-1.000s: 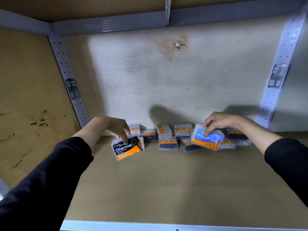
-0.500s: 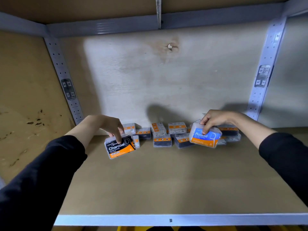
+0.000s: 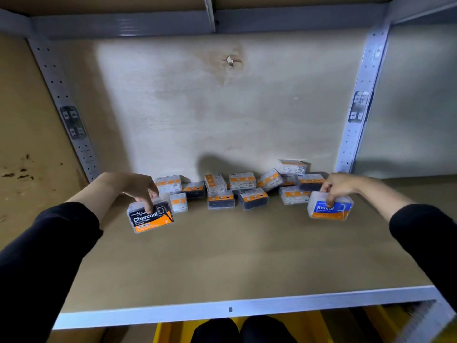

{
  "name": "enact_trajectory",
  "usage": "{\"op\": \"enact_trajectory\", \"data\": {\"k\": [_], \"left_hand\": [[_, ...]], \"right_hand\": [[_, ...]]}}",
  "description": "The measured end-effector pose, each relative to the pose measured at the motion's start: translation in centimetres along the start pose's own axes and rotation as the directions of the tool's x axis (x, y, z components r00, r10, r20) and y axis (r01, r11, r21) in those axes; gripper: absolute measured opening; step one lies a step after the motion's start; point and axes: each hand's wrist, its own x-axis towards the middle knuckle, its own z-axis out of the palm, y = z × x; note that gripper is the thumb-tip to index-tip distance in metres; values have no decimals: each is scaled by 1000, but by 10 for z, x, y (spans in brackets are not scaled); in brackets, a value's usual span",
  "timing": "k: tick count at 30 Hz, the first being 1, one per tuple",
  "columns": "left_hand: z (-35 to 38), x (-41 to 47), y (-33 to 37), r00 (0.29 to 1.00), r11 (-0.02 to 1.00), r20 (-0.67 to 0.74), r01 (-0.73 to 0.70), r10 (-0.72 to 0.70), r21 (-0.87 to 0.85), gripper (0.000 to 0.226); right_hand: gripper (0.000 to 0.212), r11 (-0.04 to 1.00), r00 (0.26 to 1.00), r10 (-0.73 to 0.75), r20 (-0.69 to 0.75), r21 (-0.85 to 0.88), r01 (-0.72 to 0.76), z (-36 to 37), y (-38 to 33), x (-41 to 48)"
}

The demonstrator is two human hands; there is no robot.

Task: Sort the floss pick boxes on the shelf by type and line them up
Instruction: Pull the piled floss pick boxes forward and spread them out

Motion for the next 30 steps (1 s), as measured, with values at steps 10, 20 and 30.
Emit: {"op": "enact_trajectory", "data": {"k": [10, 20, 30], "left_hand": [[33, 18, -10, 998, 991, -32, 61, -57, 118, 54], [61, 42, -37, 994, 988, -73, 92, -83, 125, 57], [78, 52, -38, 997, 964, -60, 66, -53, 259, 37]], "right_hand": [[26, 999, 1000, 15, -22, -34, -15, 15, 21, 16], [16, 987, 999, 41, -29, -153, -45, 28, 27, 27], [15, 977, 996, 49, -72, -204, -63, 40, 25, 34]]}}
